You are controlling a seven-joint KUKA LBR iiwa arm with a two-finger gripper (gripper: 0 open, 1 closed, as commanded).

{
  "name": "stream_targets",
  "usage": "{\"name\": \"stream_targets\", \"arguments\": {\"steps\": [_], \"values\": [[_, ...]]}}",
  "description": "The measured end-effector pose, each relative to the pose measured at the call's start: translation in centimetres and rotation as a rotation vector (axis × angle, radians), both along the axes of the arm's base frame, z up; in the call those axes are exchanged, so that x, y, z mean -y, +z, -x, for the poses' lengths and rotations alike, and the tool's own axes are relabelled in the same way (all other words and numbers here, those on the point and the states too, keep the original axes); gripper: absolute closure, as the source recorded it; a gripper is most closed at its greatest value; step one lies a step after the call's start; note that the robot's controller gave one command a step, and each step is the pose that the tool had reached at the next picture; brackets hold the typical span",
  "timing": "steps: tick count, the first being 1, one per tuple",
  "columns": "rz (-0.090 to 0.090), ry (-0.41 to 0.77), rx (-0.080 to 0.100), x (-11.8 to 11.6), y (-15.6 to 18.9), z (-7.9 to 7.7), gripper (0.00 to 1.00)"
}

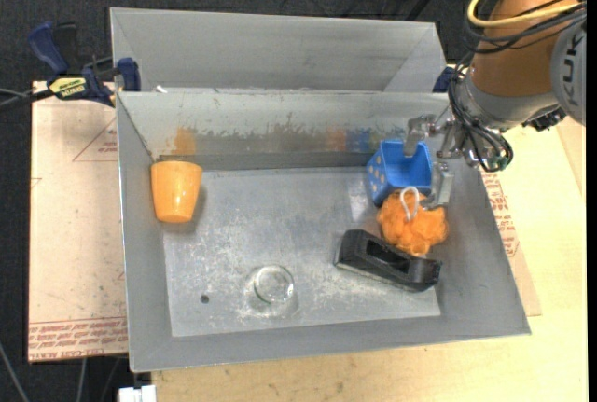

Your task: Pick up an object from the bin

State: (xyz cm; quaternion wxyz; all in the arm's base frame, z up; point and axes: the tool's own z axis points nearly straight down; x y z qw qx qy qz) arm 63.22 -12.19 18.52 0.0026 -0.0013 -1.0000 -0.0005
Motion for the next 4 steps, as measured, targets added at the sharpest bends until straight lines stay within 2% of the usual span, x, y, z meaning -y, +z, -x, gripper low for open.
{"name": "stream_targets", "arguments": {"steps": [1, 2, 3, 4], "values": [[0.001, 0.002, 0.008, 0.0, 0.5, -0.2, 0.00], [0.000, -0.077, 0.009, -0.1, -4.8, 2.2, 0.00], [-0.002, -0.123, -0.001, 0.0, -6.5, 1.6, 0.00], [0.000, -0.157, 0.013, -0.3, -5.8, 6.6, 0.00]]}}
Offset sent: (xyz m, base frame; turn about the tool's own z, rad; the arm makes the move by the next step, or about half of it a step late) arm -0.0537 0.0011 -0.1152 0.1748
